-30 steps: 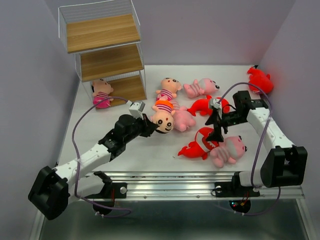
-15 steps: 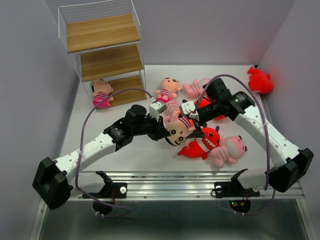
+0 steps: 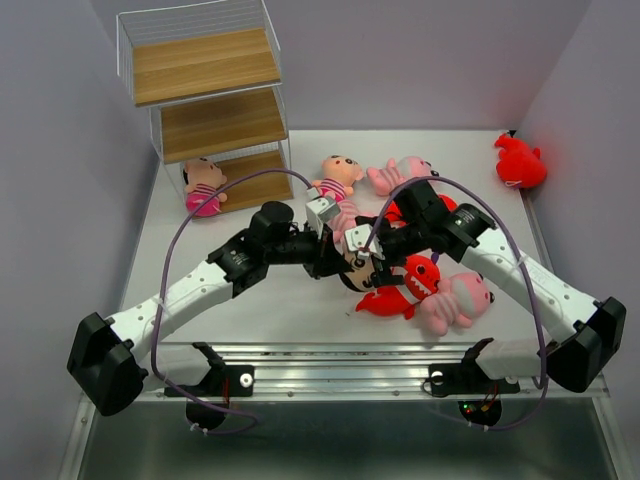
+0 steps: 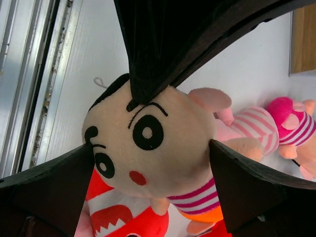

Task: Place and organize the stuffed toys onto the shelf
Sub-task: Pass the stuffed toy from the left arm to the right

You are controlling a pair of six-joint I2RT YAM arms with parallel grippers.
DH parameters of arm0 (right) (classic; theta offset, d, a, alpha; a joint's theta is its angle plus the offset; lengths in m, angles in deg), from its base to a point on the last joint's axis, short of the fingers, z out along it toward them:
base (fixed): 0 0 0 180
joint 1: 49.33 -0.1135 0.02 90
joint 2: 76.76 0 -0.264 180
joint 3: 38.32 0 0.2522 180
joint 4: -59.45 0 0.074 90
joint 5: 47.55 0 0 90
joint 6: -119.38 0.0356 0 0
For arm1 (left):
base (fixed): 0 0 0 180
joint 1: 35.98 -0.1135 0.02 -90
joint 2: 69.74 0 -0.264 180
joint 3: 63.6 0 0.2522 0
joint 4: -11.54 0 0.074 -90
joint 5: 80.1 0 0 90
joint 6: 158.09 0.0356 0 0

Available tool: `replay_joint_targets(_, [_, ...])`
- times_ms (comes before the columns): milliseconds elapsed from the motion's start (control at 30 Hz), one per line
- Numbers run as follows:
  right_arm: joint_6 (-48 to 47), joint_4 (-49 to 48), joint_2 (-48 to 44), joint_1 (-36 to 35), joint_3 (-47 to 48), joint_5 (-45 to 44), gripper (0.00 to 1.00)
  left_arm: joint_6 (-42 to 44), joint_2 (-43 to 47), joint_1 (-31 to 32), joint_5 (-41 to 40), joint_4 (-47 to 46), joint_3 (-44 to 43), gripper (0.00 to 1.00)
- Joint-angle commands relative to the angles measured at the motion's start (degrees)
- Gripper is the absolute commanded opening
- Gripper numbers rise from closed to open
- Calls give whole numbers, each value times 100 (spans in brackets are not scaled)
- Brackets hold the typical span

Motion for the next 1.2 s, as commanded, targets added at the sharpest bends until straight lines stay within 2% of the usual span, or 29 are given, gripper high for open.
replay_joint_targets(0, [208,-689,-245,7,-153,-466,100,-252,345,24,539,-751,-28,0])
replay_joint_targets(100, [235,-813,-289,7,-329,-361,98,-507,425,24,654,-1199,183,0])
replay_joint_targets(200, [296,-866,-280,7,-391,-45,81,-877,443,24,768,-1788,368,0])
replay_joint_targets(233, [340,-857,-263,7,-391,52,74,-947,434,24,786,-1990,403,0])
replay_joint_targets(267, [366,-848,-271,7,-391,244,60,-1069,416,24,777,-2079,438,0])
replay_joint_targets(333, [480,-848,-298,7,-391,404,48,-1132,399,16,646,-2203,438,0])
replay_joint_targets(367, [559,-848,-324,7,-391,500,37,-1184,416,15,558,-2212,430,0])
replay_joint_targets(400, [673,-848,-342,7,-400,518,30,-1185,425,15,410,-2220,421,0])
replay_joint_targets(433, [735,-848,-376,7,-417,510,15,-1185,477,15,312,-2229,403,1])
replay_joint_targets(500, [876,-857,-421,94,-461,553,1,-1211,565,15,-46,-2203,386,18])
replay_joint_targets(533, [1024,-874,-456,173,-487,658,1,-1211,705,7,-205,-2177,377,30])
replay_joint_targets(567, [1122,-892,-508,261,-557,746,1,-1203,802,7,-416,-2150,394,50])
replay_joint_targets(667, [1639,-997,-579,744,-575,1219,1,-1071,1276,15,-1312,-2150,561,76])
replay_joint_targets(700, [1850,-1102,-596,884,-575,1326,1,-1071,1408,15,-1497,-2202,631,77])
replay_joint_targets(767, [2813,-1609,-597,1498,-514,1528,1,-966,1847,15,-2208,-2299,876,86])
replay_joint_targets(800, [2819,-1613,-605,1501,-497,1529,1,-913,1849,15,-2341,-2300,878,86])
replay_joint_targets(833, [3698,-2109,-605,1745,-470,1347,1,-886,1979,15,-2438,-2291,947,87])
replay_joint_targets(900, [4642,-2595,-588,1905,-426,908,1,-869,2007,15,-2667,-2221,992,88])
replay_joint_targets(933, [5674,-3024,-570,1905,-356,548,1,-877,1972,24,-2703,-2212,1009,90])
replay_joint_targets(1000, [6629,-3273,-527,2028,-242,-530,1,-895,1885,59,-2773,-2212,1045,95])
replay_joint_targets(1033, [7469,-3404,-483,2115,-155,-1032,1,-877,1780,94,-2930,-2220,1045,95])
replay_joint_targets(1167, [9222,-3678,-404,2292,-75,-1107,1,-755,1402,367,-3353,-2422,966,95])
